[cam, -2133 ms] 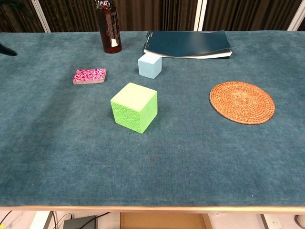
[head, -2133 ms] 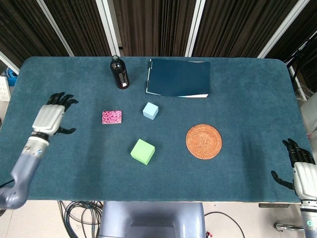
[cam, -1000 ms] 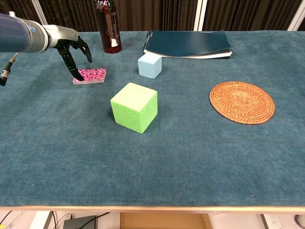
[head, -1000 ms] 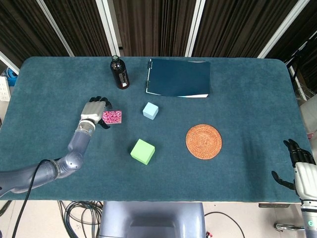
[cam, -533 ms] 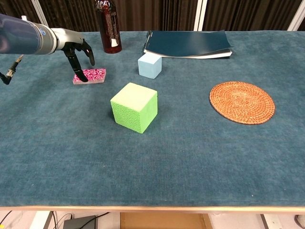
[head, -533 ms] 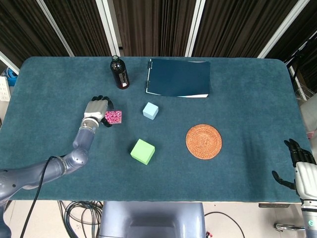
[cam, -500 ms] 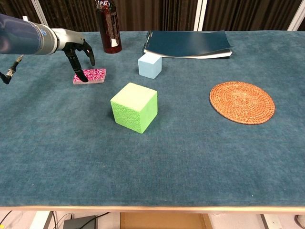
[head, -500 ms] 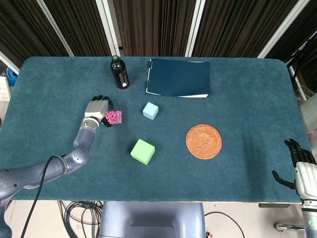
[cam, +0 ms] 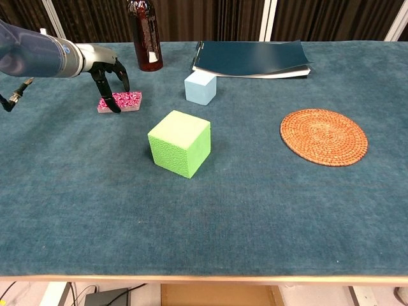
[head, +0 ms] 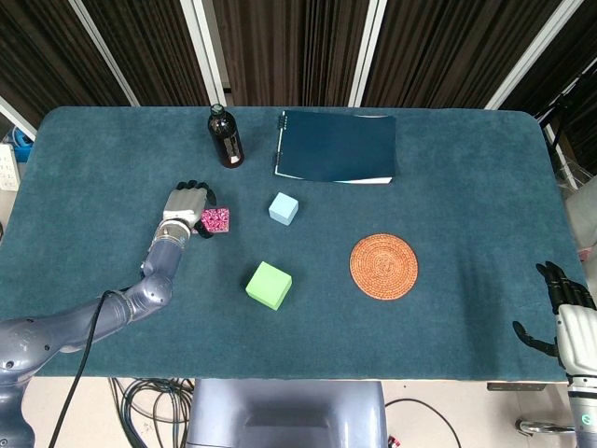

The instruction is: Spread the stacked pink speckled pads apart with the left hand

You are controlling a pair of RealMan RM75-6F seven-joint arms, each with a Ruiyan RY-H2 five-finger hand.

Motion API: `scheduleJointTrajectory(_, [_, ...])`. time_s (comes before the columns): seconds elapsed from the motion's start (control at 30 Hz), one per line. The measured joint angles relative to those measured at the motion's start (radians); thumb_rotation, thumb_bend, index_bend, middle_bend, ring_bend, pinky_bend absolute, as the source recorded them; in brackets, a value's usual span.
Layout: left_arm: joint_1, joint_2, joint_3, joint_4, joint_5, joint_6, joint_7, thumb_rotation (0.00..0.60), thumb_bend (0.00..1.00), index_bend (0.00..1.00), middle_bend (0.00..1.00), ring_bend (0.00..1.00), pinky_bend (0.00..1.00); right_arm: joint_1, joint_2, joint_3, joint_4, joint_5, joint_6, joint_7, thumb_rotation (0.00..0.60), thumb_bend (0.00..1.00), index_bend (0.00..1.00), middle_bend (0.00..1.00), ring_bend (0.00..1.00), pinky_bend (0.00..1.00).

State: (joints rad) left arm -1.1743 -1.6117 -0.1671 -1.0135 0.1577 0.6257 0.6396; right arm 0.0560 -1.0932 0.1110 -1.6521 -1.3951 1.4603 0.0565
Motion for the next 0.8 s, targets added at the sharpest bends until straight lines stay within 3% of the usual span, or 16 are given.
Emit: scheduleJointTrajectory(0.8, [-0.017,-0.01,0.019,0.017,-0.047,0.0,0.02,0.6,0.2,0.43,0.18,0.05,0.04,-0.001,0.0,0.002,-0.002,0.005,0.0,-0.003,0.6,0.24,0.08,0.05,0.13,0.14])
